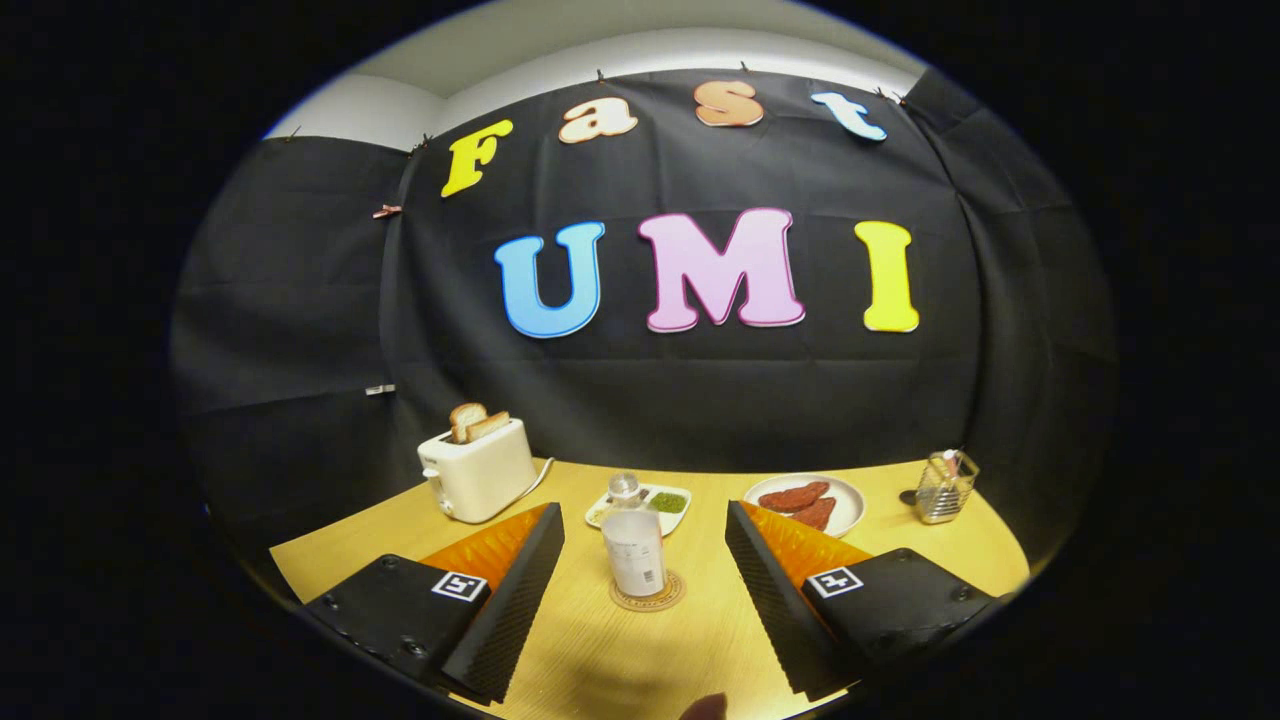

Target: Take the bottle from table, then pour the juice into the cup, finally place the bottle on the coaster

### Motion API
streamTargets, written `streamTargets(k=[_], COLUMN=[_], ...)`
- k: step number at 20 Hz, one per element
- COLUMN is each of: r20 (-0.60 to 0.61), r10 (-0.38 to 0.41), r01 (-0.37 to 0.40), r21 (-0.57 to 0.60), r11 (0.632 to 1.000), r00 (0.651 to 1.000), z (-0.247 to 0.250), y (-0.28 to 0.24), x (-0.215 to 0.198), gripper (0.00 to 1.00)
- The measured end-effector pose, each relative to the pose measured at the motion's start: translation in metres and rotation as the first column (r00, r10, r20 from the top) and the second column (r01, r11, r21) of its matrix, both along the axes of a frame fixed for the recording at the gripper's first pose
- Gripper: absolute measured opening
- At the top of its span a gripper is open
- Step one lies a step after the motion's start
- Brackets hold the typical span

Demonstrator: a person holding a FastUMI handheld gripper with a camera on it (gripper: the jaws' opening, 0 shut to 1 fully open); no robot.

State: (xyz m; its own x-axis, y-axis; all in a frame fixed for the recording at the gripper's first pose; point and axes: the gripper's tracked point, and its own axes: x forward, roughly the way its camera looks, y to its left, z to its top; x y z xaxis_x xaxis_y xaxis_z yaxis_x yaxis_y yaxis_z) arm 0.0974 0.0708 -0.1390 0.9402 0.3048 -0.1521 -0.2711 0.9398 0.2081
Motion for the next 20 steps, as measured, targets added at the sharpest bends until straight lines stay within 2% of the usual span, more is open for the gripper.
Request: streamTargets(k=[3, 8, 16, 20], r20=[0.047, 0.115, 0.128, 0.150], r10=[-0.073, -0.160, -0.249, -0.278], r01=[0.073, 0.175, 0.259, 0.292], r21=[0.000, -0.133, -0.071, -0.088], r11=[0.997, 0.976, 0.963, 0.952], r00=[0.996, 0.980, 0.960, 0.949], z=[0.041, 0.081, 0.118, 0.125], y=[-0.022, -0.067, -0.091, -0.105], x=[-0.008, -0.025, -0.055, -0.068], gripper=[0.99, 0.99, 0.97, 0.97])
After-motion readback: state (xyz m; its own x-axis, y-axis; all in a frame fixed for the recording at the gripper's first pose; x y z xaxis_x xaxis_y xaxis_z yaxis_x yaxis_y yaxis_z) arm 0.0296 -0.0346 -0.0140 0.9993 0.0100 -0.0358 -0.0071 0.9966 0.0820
